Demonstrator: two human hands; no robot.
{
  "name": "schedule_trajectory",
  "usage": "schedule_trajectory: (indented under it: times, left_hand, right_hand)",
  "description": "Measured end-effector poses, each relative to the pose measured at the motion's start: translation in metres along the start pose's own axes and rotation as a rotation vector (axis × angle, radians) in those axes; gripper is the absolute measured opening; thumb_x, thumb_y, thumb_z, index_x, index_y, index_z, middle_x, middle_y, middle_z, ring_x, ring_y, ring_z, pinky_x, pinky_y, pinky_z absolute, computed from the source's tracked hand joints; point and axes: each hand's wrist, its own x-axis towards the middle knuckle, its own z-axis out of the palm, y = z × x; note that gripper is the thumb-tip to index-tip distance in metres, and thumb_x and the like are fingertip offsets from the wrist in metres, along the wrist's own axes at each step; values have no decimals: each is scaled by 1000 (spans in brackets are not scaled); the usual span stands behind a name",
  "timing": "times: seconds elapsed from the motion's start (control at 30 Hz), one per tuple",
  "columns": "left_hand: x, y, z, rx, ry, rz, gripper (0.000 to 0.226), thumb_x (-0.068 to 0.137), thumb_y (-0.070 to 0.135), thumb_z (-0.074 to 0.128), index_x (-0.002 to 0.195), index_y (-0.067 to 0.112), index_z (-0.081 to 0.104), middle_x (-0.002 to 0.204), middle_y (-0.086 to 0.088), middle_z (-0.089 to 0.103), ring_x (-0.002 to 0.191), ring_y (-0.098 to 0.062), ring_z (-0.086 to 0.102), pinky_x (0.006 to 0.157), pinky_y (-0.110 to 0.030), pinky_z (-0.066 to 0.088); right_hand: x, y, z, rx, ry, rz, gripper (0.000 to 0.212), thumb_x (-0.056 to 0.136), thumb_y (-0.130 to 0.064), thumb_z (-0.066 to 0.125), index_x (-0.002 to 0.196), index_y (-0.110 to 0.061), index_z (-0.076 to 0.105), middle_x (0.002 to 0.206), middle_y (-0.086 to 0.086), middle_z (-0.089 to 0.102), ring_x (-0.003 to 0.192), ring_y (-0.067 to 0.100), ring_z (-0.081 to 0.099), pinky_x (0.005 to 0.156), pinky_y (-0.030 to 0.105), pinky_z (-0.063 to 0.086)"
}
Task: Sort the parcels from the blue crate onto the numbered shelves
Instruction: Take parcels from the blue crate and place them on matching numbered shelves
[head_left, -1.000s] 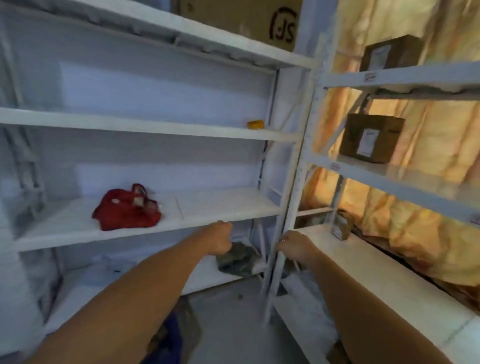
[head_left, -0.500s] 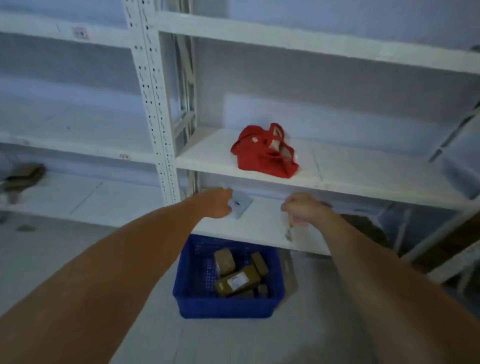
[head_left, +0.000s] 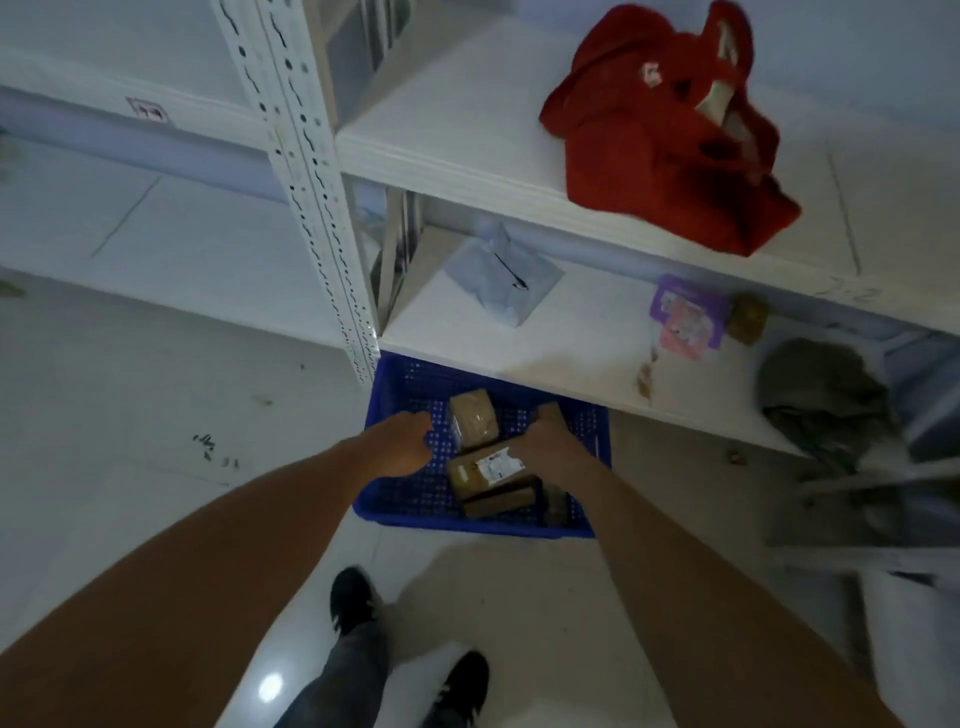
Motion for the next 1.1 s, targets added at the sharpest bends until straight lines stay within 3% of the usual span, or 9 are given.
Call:
schedule_trajectory:
  times: [0.1, 0.17, 0.3, 0.43, 0.6, 0.77, 0.93, 1.03, 1.1]
  left_hand:
    - [60, -23, 28, -76, -39, -16, 41, 100, 18, 50, 139, 7, 47, 139, -16, 54, 123, -32, 55, 93, -36, 44]
    - [102, -38, 50, -139, -64, -45, 26, 102, 16, 46, 124, 5, 55, 122, -14, 60, 113, -31, 59, 79, -31, 43]
    - [197, -66, 102, -308, -84, -107, 24, 105, 16, 43, 81, 18, 48, 85, 2, 52, 80, -17, 53, 62, -23, 35]
    - [299, -93, 153, -534, -34, -157, 17, 106, 27, 42, 99, 15, 52, 92, 3, 55, 78, -12, 52, 69, -29, 41]
    - [419, -111, 212, -831, 89, -362, 40, 109, 31, 35, 71, 18, 42, 68, 1, 42, 57, -11, 38, 53, -29, 32]
    - [484, -98, 257, -1279, 150, -518, 24, 110, 28, 37, 106, 18, 58, 100, 4, 52, 93, -10, 52, 80, -11, 41]
    - [473, -68, 258, -1469, 131, -454, 59, 107, 48, 26, 150, 11, 45, 152, -6, 47, 137, -26, 48, 114, -35, 40]
    - [431, -50, 230, -1523, 176, -488, 63, 108, 52, 16, 152, 15, 41, 156, -7, 41, 142, -25, 41, 117, -35, 29]
    - [387, -34, 208, -1608, 168, -453, 62, 109, 47, 17, 151, 10, 41, 156, -12, 41, 143, -26, 39, 113, -34, 30]
  right_hand:
    - [42, 7, 25, 85, -19, 88, 42, 96, -27, 62, 118, 8, 61, 109, 26, 67, 98, 40, 66, 87, 45, 57]
    - [80, 16, 42, 128, -21, 101, 64, 94, -36, 65, 144, 2, 50, 135, 24, 61, 121, 40, 60, 104, 49, 51]
    - [176, 43, 71, 119, -23, 100, 52, 93, -35, 72, 135, -8, 55, 124, 12, 65, 112, 27, 62, 91, 34, 51]
    - [295, 72, 99, 87, 0, 60, 58, 85, -51, 72, 124, -14, 51, 118, 5, 62, 103, 24, 63, 91, 42, 56]
    - [430, 112, 124, 232, 92, 96, 84, 94, -53, 56, 160, -13, 22, 156, 9, 39, 131, 29, 49, 96, 35, 45]
    - [506, 148, 142, 415, 126, 158, 98, 85, -68, 56, 163, -25, 18, 163, 7, 34, 142, 33, 42, 117, 47, 37]
    - [497, 140, 162, 428, 116, 89, 99, 68, -70, 68, 151, -21, 45, 144, 6, 57, 122, 25, 61, 104, 45, 52]
    - [464, 125, 167, 362, 171, 67, 141, 43, -83, 78, 158, -19, 29, 155, 7, 44, 137, 29, 49, 110, 50, 46]
    - [423, 108, 161, 305, 188, 117, 155, 47, -76, 86, 163, -15, 3, 166, 9, 22, 150, 33, 27, 119, 54, 34]
